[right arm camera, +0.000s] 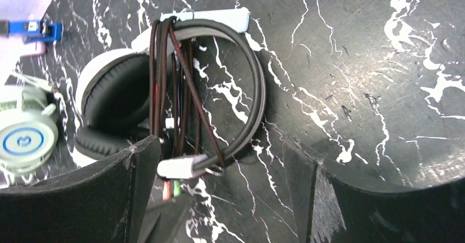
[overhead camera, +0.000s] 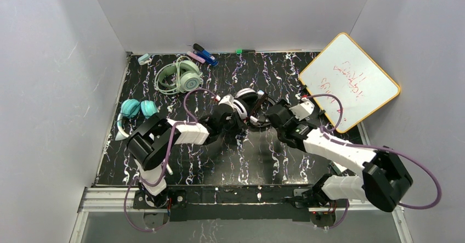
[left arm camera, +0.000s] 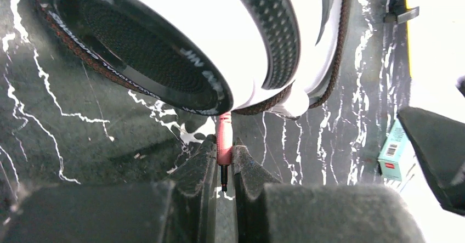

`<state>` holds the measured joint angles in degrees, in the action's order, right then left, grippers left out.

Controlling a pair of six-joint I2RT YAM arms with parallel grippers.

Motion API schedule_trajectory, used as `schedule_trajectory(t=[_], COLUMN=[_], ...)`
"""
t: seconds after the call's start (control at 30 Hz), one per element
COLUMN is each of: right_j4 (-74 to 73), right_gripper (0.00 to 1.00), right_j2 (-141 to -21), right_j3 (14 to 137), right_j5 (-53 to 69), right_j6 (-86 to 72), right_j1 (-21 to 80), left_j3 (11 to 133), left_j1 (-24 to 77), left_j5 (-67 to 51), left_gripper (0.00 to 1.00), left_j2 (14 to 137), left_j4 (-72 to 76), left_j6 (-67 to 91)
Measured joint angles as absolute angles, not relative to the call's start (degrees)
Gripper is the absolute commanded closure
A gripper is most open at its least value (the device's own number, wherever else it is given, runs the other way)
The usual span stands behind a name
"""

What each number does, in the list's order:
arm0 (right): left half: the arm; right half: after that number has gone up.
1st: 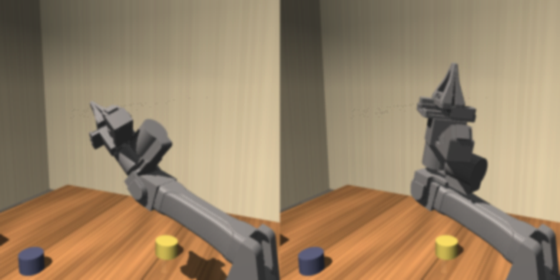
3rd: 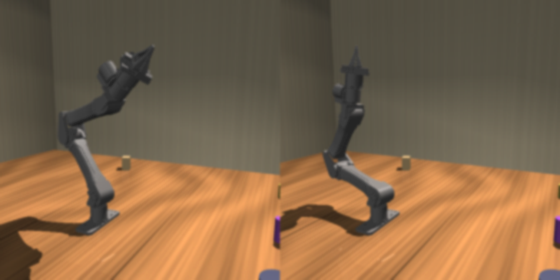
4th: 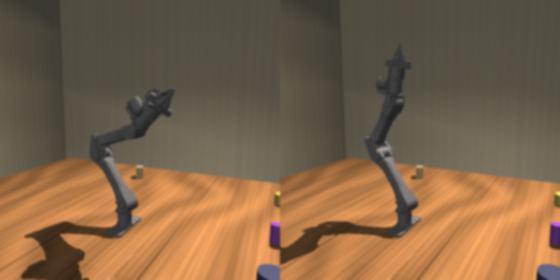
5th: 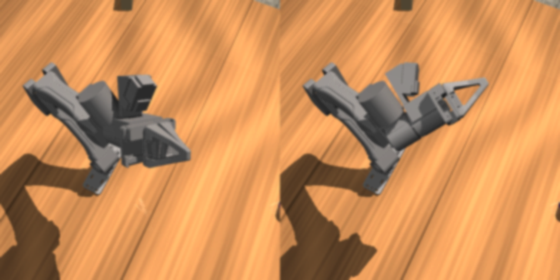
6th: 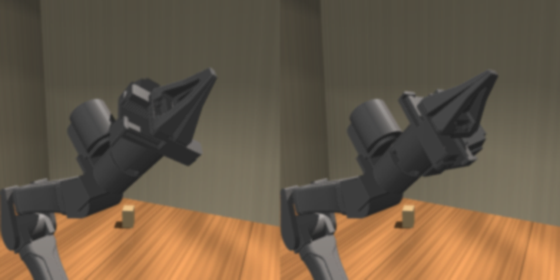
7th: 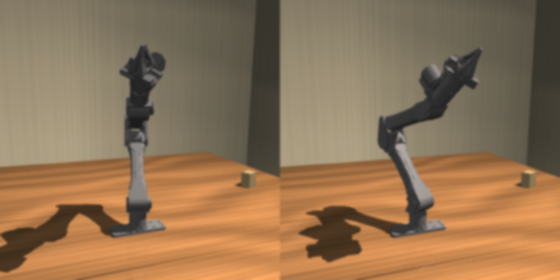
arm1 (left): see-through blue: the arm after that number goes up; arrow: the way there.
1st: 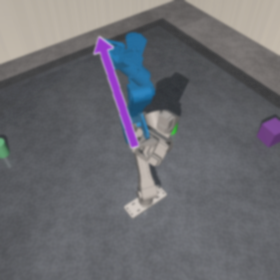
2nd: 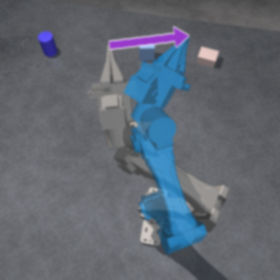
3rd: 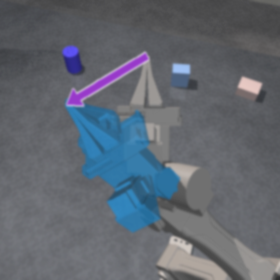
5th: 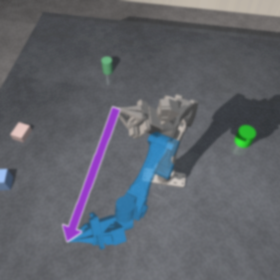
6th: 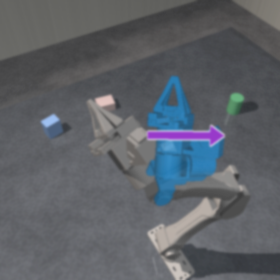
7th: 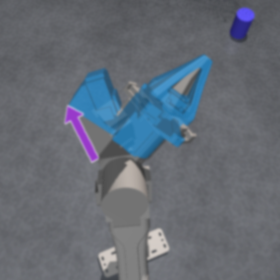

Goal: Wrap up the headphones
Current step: Place the headphones at the center of the board, then reset both arms

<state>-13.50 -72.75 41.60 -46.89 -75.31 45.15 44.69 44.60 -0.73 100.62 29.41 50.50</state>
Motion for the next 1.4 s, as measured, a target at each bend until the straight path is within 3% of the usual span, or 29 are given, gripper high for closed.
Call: schedule_trajectory(t=[0.07, 0.13, 0.33, 0.53, 0.6, 0.9, 1.17, 1.4], right_j4=[-12.3, -11.3, -8.8, -9.4, -10.1, -9.7, -0.1, 19.2], right_gripper=[0.11, 0.11, 0.04, 0.01, 0.01, 0.02, 0.24, 0.26], right_j2=[-69.8, -66.4, -55.8, -46.1, -43.0, -32.9, -25.3, -27.3], right_j3=[39.7, 37.4, 33.0, 32.9, 32.9, 26.6, 15.3, 5.6], right_j5=[-45.3, -43.5, -37.6, -34.1, -34.1, -36.8, -37.6, -38.1], right_j6=[-72.3, -69.1, -57.4, -45.4, -41.8, -25.3, -13.1, -5.5], right_j1=[45.1, 45.1, 45.1, 45.2, 45.2, 45.2, 45.0, 38.8], left_j3=[46.1, 47.4, 49.8, 50.1, 50.1, 43.5, 27.7, 23.0], left_j1=[44.4, 44.2, 44.0, 43.7, 43.6, 43.5, 40.4, 28.7], left_j5=[-0.9, -0.9, 1.2, 4.9, 5.9, 13.8, 24.8, 28.1], left_gripper=[1.0, 0.94, 0.43, 0.08, 0.02, 0.02, 0.02, 0.02], left_j2=[101.7, 102.4, 101.9, 92.6, 87.7, 62.5, 38.9, 43.3], left_j4=[28.0, 26.4, 20.4, 9.4, 5.9, -3.6, -1.6, 6.3], left_j6=[50.0, 49.3, 45.2, 40.4, 38.9, 28.9, 15.2, 10.3])
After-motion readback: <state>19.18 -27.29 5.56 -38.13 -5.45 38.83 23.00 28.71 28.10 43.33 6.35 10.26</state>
